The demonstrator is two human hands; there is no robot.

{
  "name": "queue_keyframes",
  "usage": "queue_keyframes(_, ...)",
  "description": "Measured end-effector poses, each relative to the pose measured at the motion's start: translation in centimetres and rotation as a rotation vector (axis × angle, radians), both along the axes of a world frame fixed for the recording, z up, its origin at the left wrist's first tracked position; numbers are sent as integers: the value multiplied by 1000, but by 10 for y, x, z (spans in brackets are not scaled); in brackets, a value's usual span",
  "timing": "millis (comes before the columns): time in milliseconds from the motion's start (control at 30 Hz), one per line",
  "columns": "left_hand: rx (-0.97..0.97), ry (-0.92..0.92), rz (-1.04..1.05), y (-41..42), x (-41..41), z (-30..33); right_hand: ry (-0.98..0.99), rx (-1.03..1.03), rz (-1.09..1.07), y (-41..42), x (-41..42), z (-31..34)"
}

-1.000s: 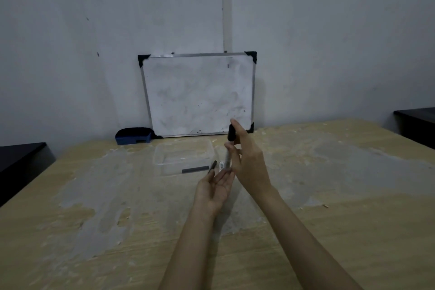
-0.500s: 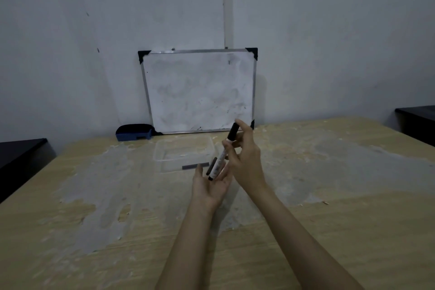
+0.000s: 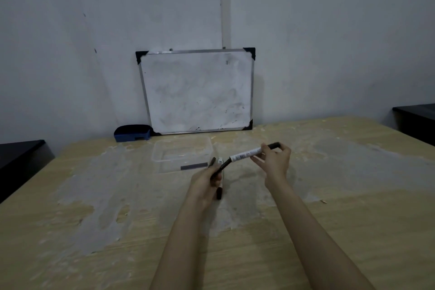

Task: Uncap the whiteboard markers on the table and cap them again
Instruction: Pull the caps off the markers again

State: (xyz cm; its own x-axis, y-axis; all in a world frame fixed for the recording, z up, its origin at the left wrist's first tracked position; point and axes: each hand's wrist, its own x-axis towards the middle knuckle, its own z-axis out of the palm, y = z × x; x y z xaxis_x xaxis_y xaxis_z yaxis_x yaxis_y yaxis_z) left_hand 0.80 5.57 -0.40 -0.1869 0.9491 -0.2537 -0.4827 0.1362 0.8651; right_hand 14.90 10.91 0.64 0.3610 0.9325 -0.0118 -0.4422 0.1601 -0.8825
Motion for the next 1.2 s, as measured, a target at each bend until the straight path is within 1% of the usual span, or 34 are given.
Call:
queue_keyframes(67, -7, 268, 46, 0, -11, 2, 114, -56, -37, 3, 6, -6)
queue_keyframes(100, 13, 364, 86, 0, -18, 4, 139, -72, -61, 5, 8, -9)
queue_keyframes(167, 68, 495, 222, 3, -34, 8, 147, -99, -85, 6, 9, -15)
queue_keyframes(233, 83, 620, 369, 5, -49, 12, 113, -130, -69, 5, 9, -21)
queue_keyframes(300, 82, 675, 455, 10, -60, 16, 63, -151, -43, 3, 7, -27)
queue_keyframes(367, 107, 690, 507, 16, -68, 18, 25, -146, -17, 3, 6, -31)
queue_keyframes(433, 123, 748, 551, 25, -73, 22, 7, -130, 5, 3, 6, -33)
queue_keyframes(500, 122, 814, 542, 36, -77, 26, -9, -125, 17, 4, 6, -33)
queue_keyframes(667, 54, 1103, 331, 62, -83, 24, -39, -113, 60, 6, 8, -36)
queue_keyframes(867, -13, 1314, 216, 69, -90, 10, -31, -116, 62, 5, 7, -37)
queue_keyframes(933, -56, 1422, 239, 70, -90, 9, -31, -109, 60, 5, 8, -38)
queue_keyframes(1000, -57, 1531, 338, 66, -86, 8, -36, -104, 74, 5, 8, -38)
queue_keyframes(1067, 24, 1555, 453, 60, -78, 5, -52, -98, 91, 4, 8, -37)
queue_keyframes(1100, 70, 1570, 477, 56, -75, 2, -58, -95, 93, 4, 8, -36)
queue_keyframes(1200, 145, 1656, 427, 46, -66, -3, -77, -91, 88, 2, 7, -36)
